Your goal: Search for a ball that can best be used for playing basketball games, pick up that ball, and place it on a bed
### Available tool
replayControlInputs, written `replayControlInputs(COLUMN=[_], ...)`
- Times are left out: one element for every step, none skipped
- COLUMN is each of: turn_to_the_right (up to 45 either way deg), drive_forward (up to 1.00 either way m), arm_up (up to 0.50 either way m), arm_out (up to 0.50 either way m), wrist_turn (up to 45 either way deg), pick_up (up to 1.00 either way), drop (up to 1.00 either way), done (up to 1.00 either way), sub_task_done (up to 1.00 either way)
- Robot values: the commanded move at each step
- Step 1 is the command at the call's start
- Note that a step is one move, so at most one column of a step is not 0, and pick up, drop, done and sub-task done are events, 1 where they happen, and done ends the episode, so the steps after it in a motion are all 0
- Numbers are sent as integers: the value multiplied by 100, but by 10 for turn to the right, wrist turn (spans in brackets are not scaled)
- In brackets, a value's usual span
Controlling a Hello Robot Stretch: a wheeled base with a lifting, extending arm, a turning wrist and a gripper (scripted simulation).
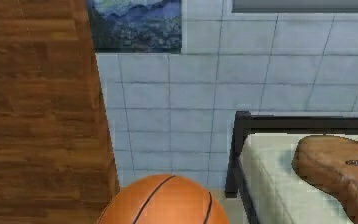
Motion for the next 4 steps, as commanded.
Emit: replayControlInputs(turn_to_the_right=[180,0,450,450], drive_forward=[0,10,0,0], arm_up=[0,0,0,0], arm_out=[0,0,0,0], wrist_turn=[0,0,0,0], pick_up=[0,0,0,0], drop=[0,0,0,0], done=[0,0,0,0], sub_task_done=[0,0,0,0])
